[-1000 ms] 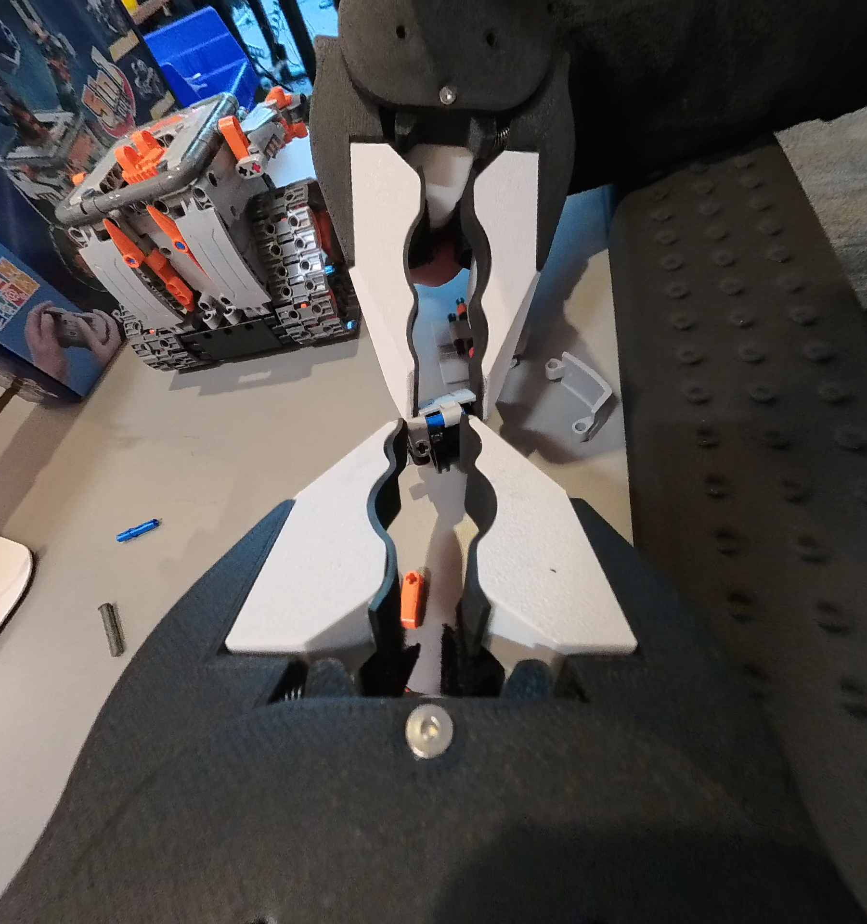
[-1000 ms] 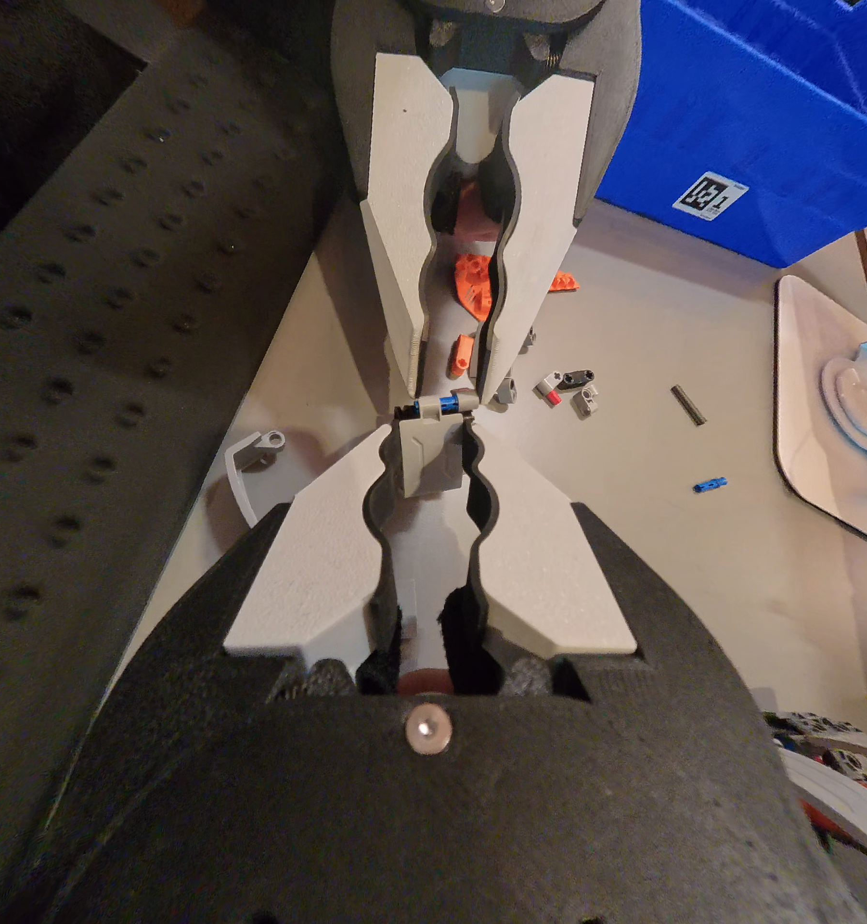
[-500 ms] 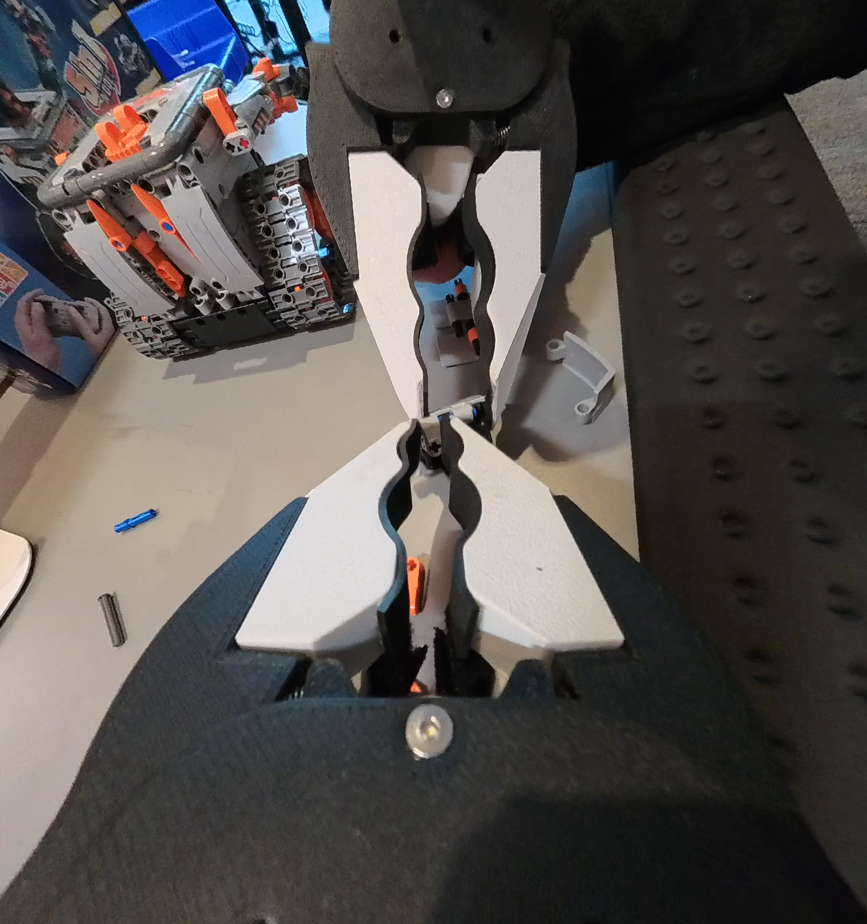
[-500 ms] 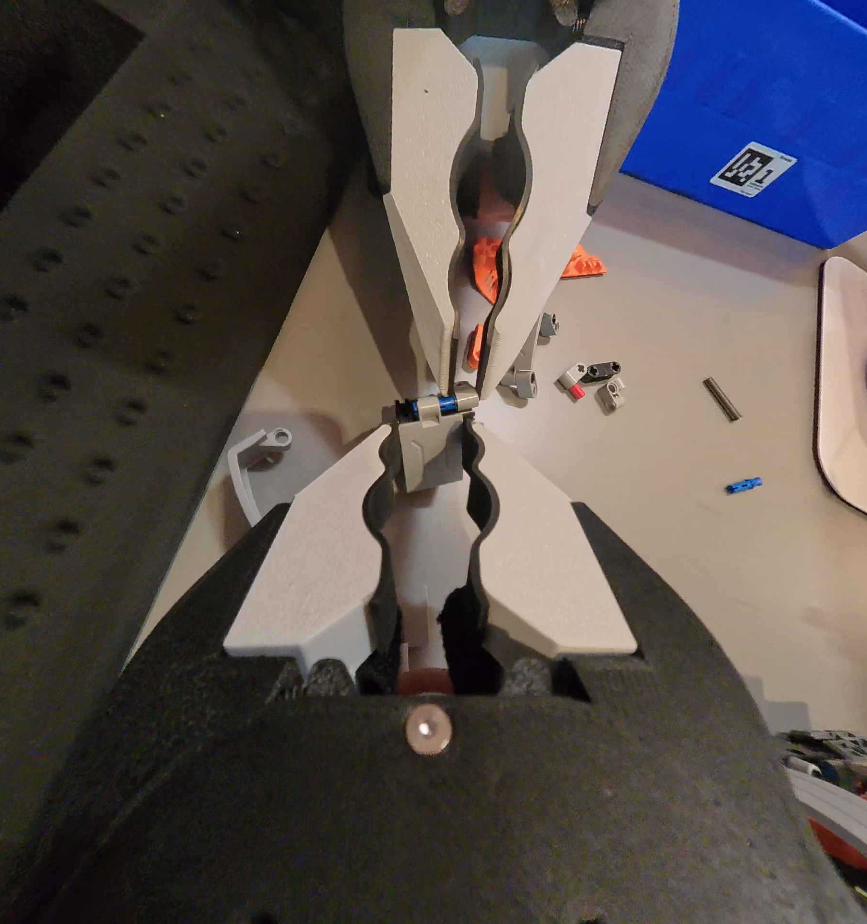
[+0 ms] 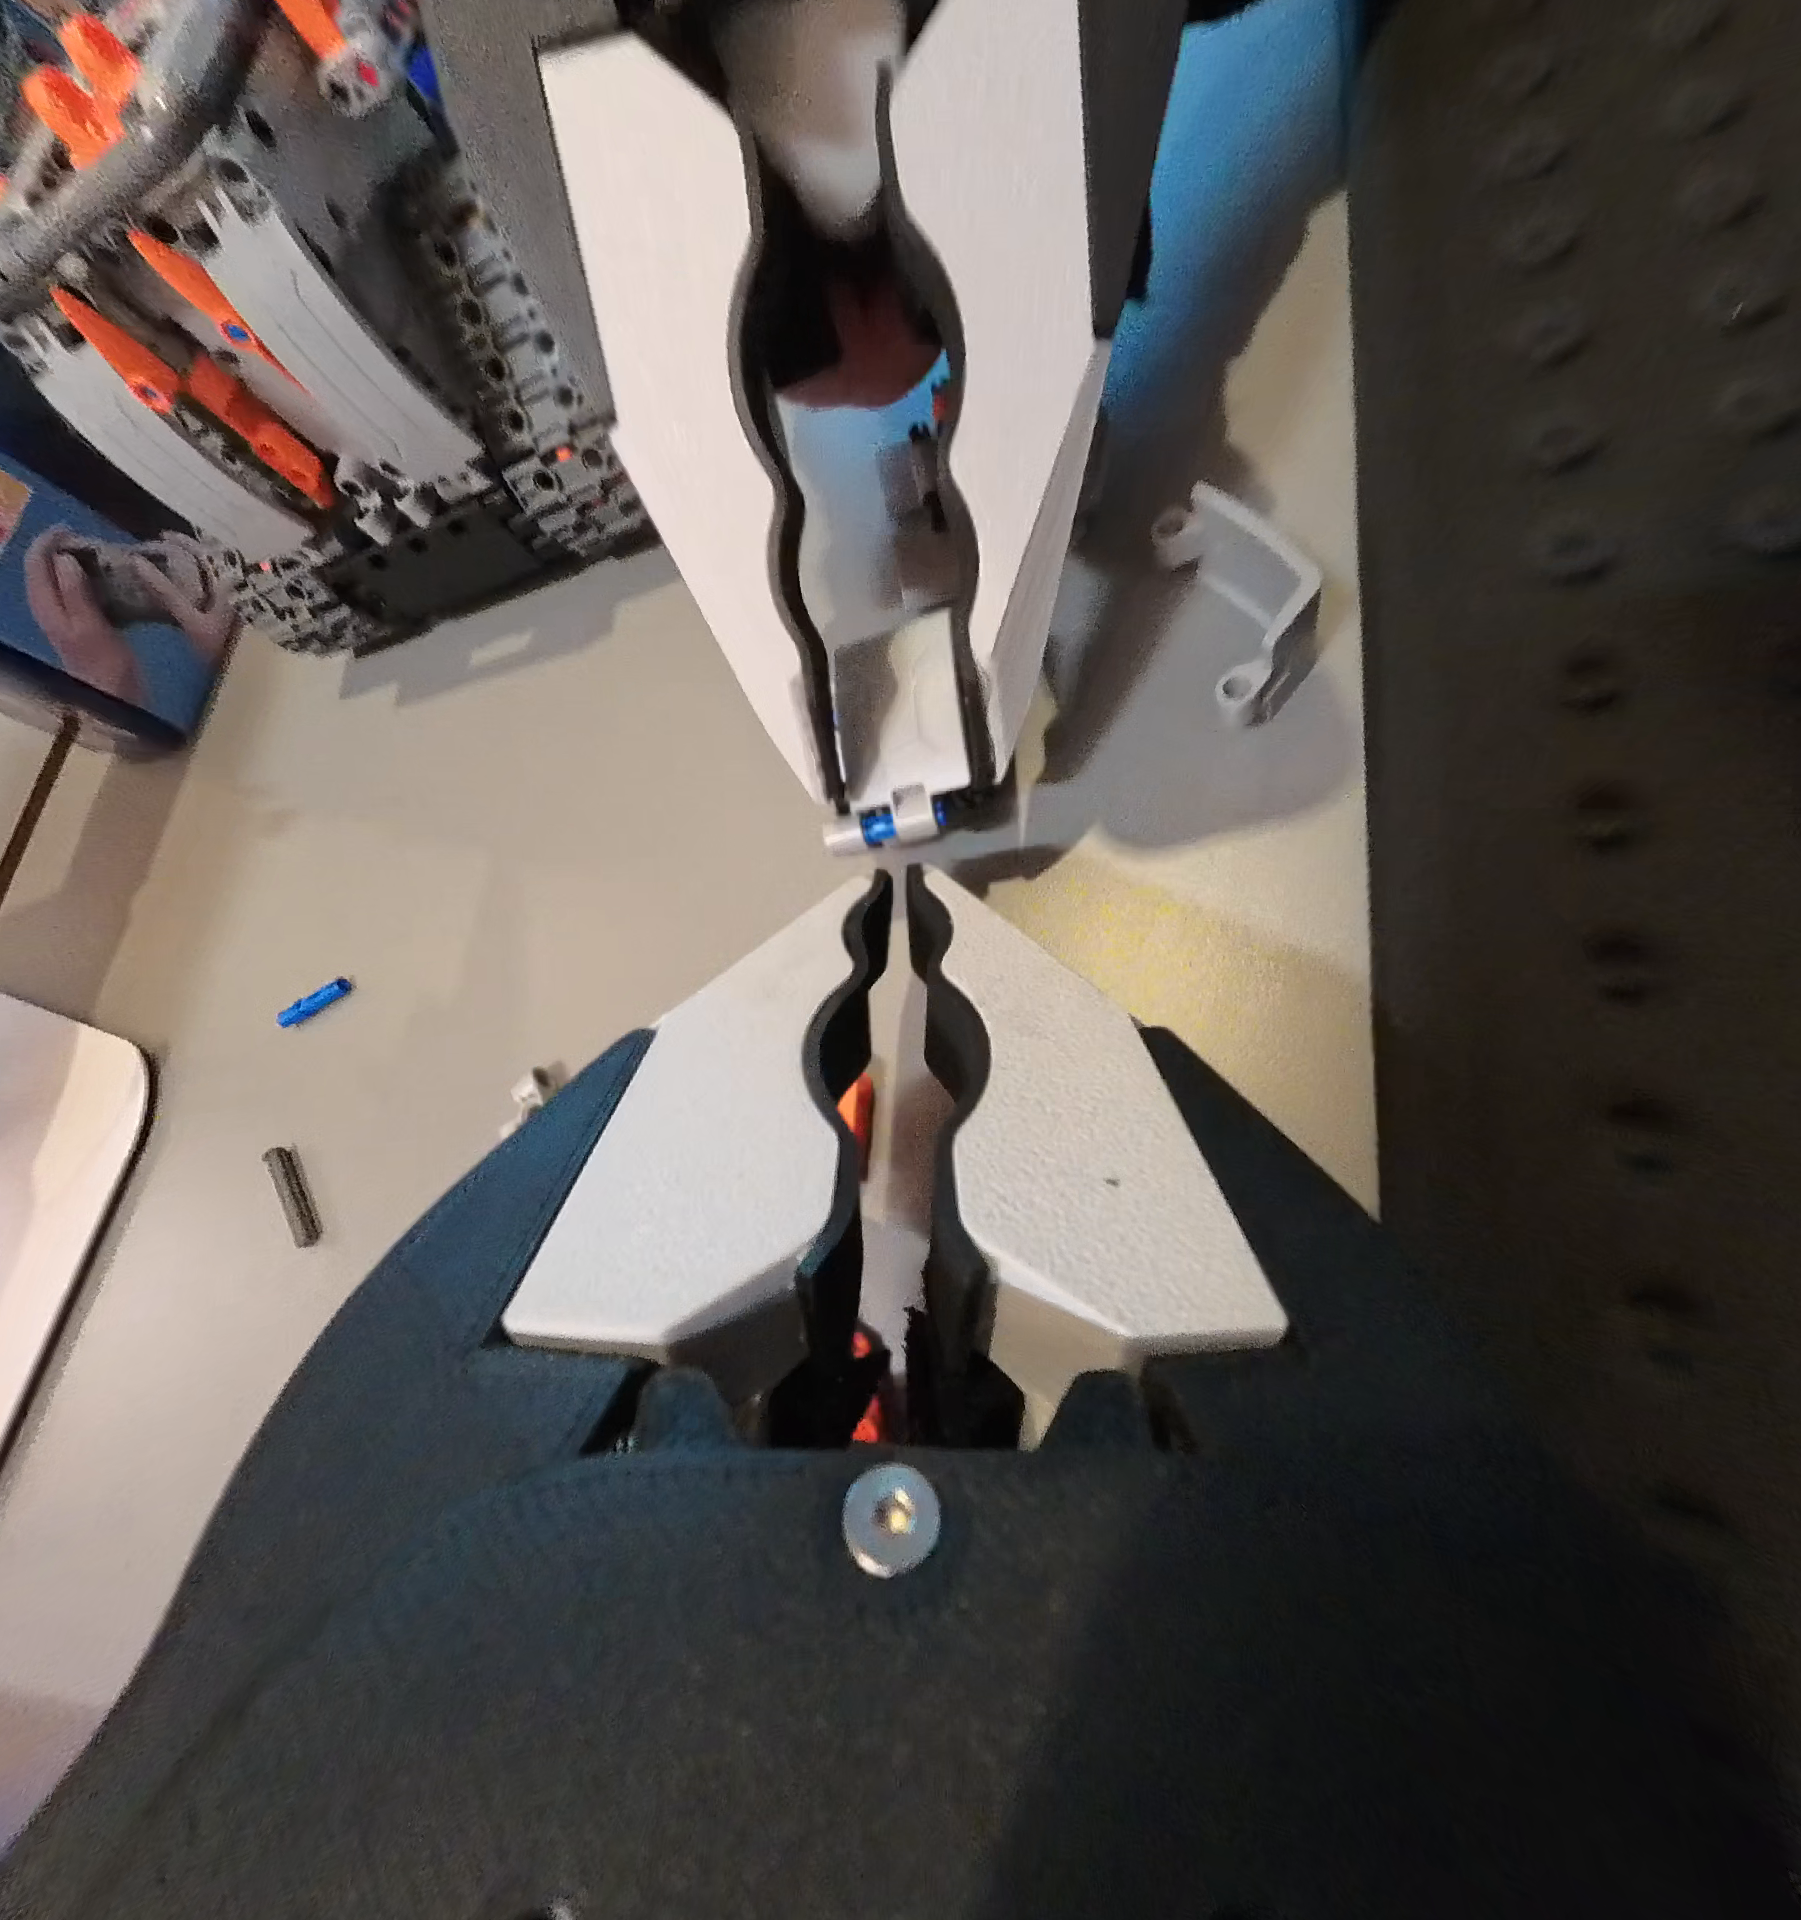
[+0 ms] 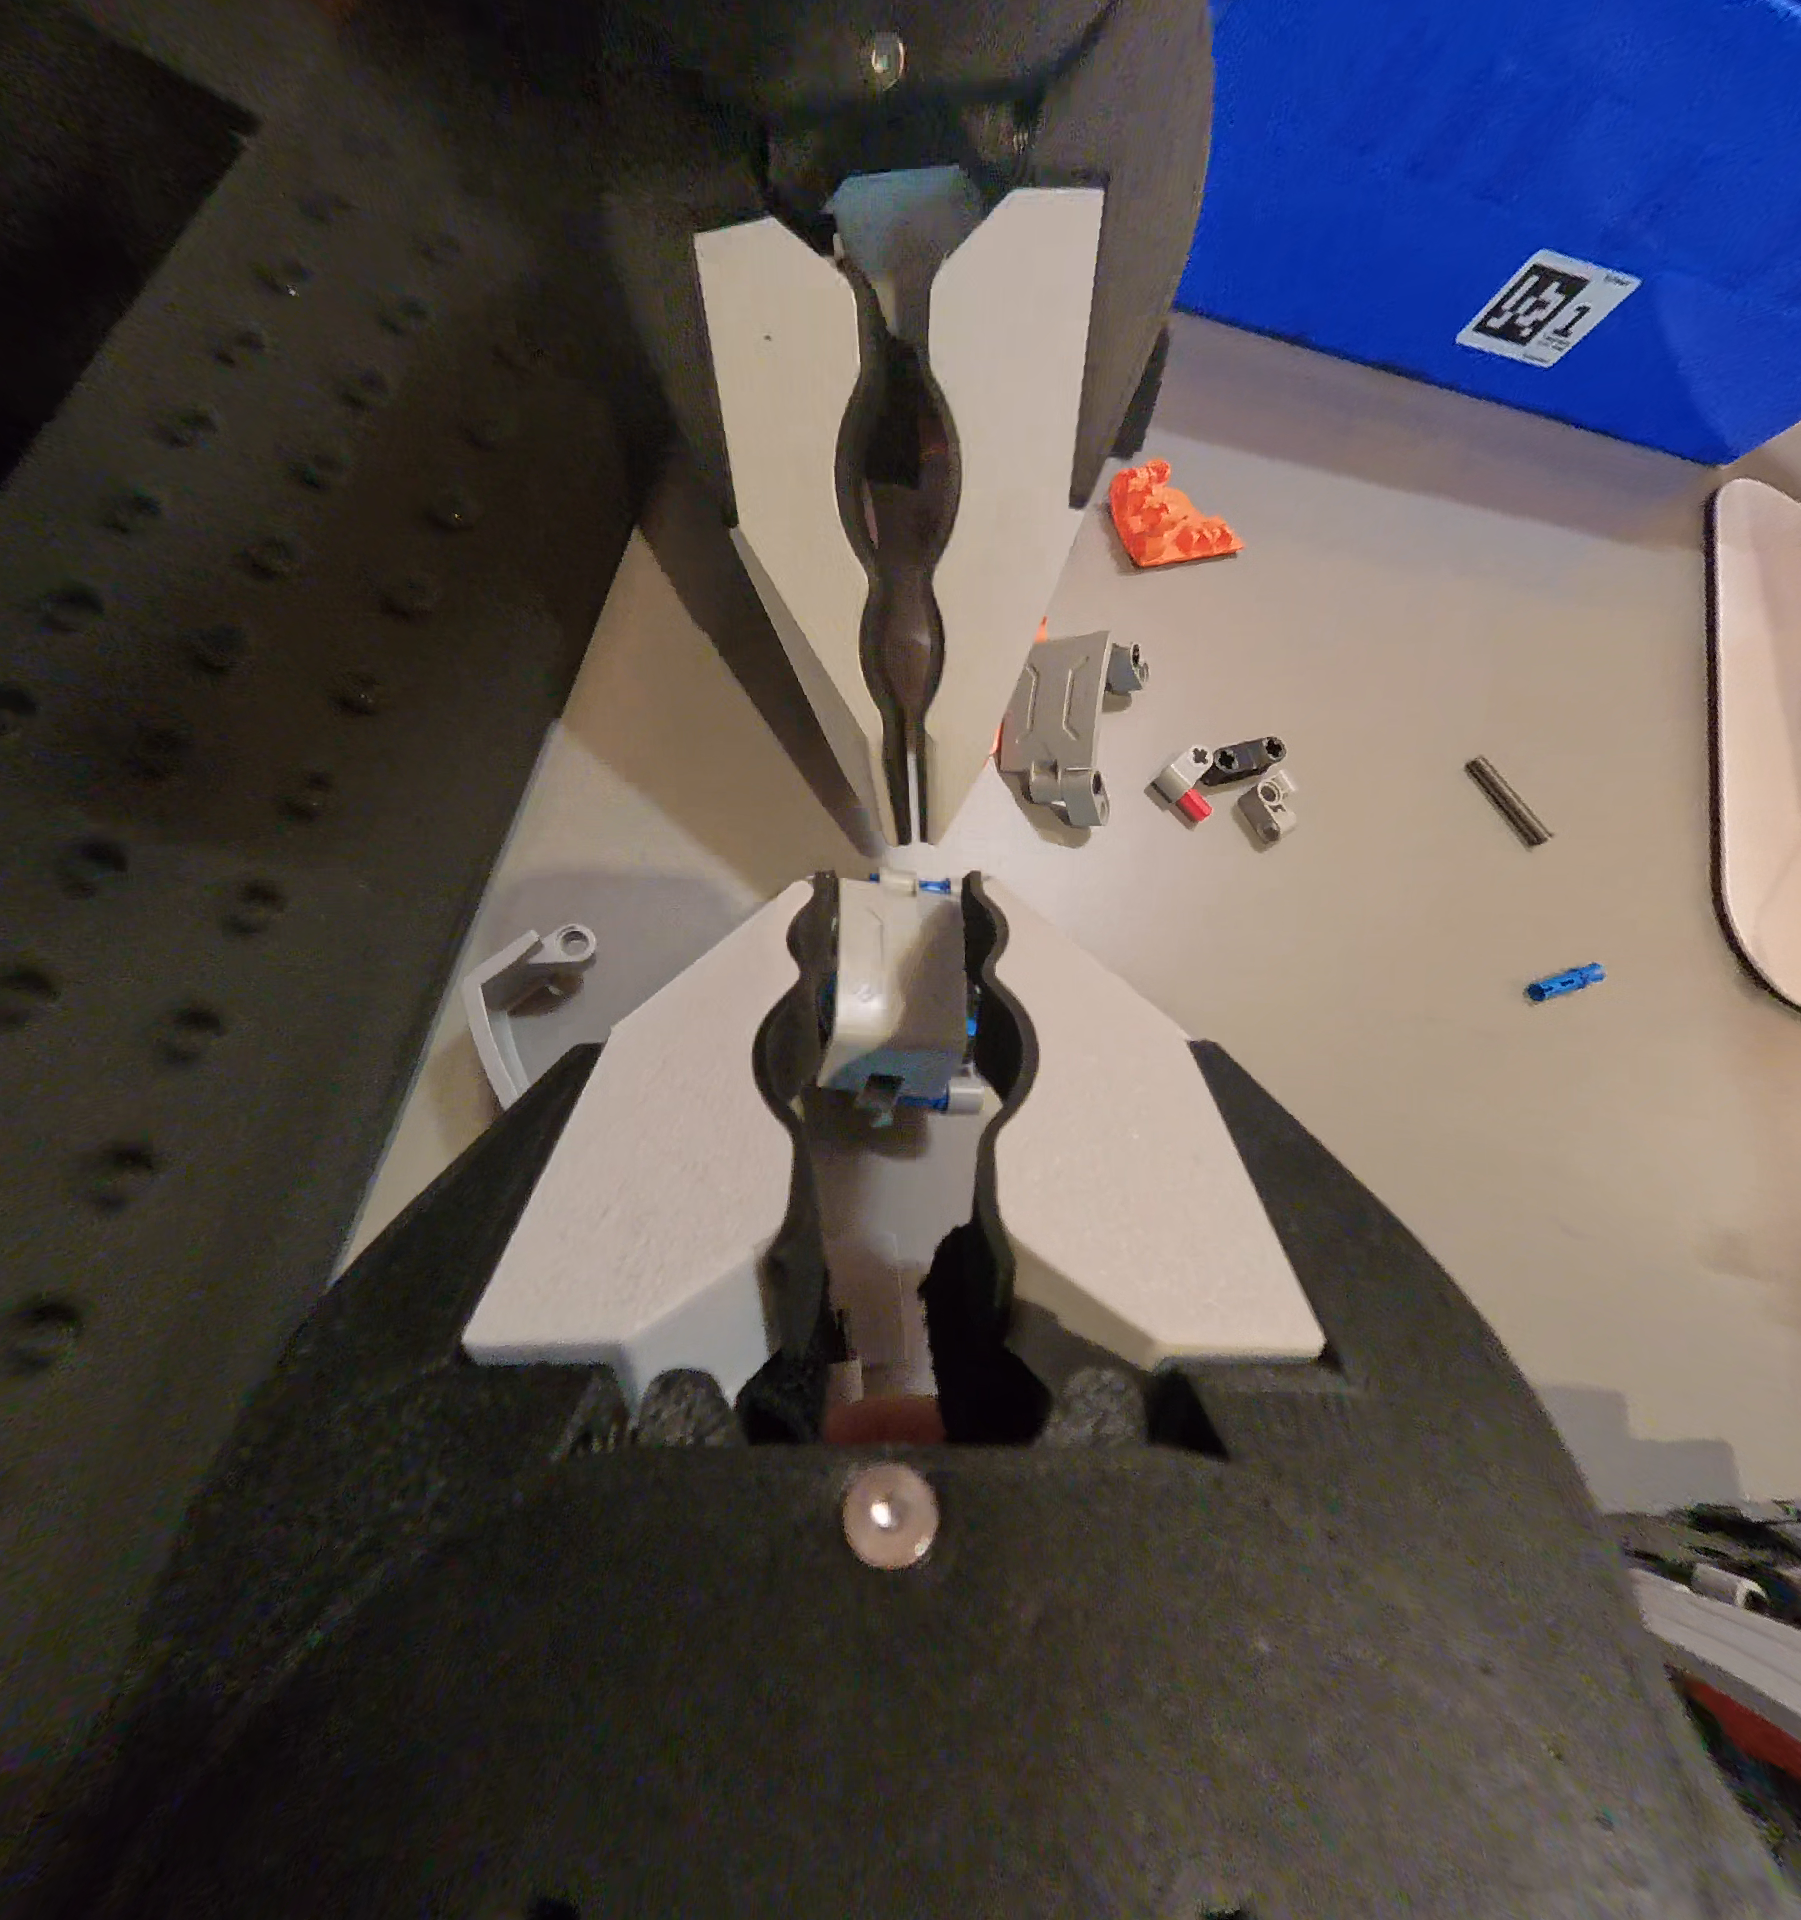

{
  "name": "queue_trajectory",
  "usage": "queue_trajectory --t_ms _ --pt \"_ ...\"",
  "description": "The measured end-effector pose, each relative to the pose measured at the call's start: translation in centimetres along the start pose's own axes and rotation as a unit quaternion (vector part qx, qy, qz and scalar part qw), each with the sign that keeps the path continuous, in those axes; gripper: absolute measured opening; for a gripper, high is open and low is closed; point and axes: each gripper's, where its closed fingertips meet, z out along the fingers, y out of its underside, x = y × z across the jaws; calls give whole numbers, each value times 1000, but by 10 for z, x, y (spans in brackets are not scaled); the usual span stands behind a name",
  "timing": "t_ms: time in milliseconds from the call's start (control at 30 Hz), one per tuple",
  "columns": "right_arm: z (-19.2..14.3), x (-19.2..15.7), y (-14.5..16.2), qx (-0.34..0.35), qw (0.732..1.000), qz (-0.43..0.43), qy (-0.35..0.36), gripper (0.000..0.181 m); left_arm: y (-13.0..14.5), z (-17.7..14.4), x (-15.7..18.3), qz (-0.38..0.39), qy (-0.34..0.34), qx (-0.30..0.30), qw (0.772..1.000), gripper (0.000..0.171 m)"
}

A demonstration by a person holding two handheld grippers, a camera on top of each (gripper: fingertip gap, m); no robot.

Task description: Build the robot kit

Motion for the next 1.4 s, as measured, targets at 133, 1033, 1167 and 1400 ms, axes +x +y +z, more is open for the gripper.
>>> queue_trajectory --t_ms 133,1033,1167,1400 --pt "-2 1 2 -3 1000 0 1 14 -6 -7 -5 -23 3 24 999 0" --pt "-17 2 30 -62 994 91 -8 53 -27 26 -6 -3 -10 7 1000 40" --pt "-26 6 32 -55 992 113 4 57 -28 23 -11 -1 -21 10 1000 40" --pt "-19 -4 35 -59 993 107 -8 48 -29 27 -10 16 -23 4 1000 41"
